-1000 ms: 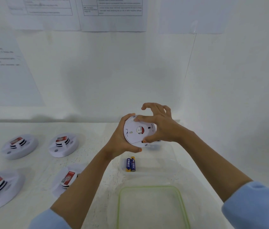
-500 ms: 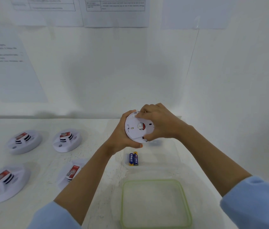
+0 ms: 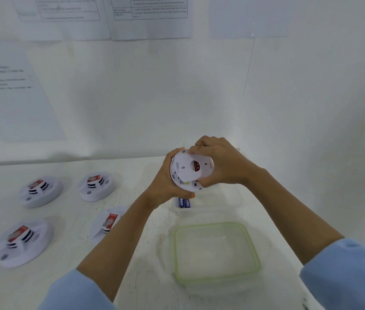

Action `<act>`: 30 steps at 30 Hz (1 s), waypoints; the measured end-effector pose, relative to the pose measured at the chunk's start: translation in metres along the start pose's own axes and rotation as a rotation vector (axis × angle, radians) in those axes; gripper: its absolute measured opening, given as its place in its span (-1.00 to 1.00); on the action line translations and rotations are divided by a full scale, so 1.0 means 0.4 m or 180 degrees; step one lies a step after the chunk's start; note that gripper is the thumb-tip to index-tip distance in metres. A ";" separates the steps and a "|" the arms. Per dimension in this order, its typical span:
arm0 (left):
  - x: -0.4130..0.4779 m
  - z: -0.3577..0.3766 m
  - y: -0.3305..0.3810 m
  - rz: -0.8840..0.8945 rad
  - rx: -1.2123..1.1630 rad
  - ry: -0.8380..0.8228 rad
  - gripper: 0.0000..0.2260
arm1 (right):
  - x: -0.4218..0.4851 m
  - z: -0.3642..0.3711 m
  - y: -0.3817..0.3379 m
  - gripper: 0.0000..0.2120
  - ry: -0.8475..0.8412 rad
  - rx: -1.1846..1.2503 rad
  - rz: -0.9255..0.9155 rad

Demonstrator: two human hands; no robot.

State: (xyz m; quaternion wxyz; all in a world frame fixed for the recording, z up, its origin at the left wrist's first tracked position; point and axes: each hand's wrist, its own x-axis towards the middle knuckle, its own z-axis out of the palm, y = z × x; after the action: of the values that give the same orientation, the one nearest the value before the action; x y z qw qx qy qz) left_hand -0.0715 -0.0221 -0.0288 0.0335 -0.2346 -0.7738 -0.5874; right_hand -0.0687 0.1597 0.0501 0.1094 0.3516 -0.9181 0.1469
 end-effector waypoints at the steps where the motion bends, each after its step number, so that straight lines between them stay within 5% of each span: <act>1: -0.010 0.005 0.005 0.0000 -0.0014 0.0014 -0.11 | -0.012 0.001 -0.003 -0.37 0.0043 0.0034 0.0050; 13: -0.177 0.040 0.059 -0.0205 -0.0579 0.0236 -0.06 | -0.245 0.005 -0.052 -0.35 -0.0296 0.0782 0.0547; 25: -0.247 0.061 0.111 -0.0344 -0.0609 0.0314 -0.07 | -0.323 0.098 -0.071 -0.36 -0.1468 0.0616 0.0817; 28: -0.248 0.065 0.111 -0.0341 -0.0631 0.0283 -0.07 | -0.328 0.099 -0.060 -0.46 -0.1368 0.0933 0.0985; 30: -0.249 0.067 0.113 -0.0347 -0.0636 0.0278 -0.08 | -0.330 0.084 -0.052 -0.66 -0.0781 0.1259 0.0941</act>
State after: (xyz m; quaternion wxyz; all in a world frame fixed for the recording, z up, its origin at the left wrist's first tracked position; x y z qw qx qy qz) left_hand 0.0409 -0.0205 -0.0292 0.0117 -0.1684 -0.7209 -0.6722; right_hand 0.0383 0.2144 -0.0172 -0.0960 0.2436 -0.9193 0.2939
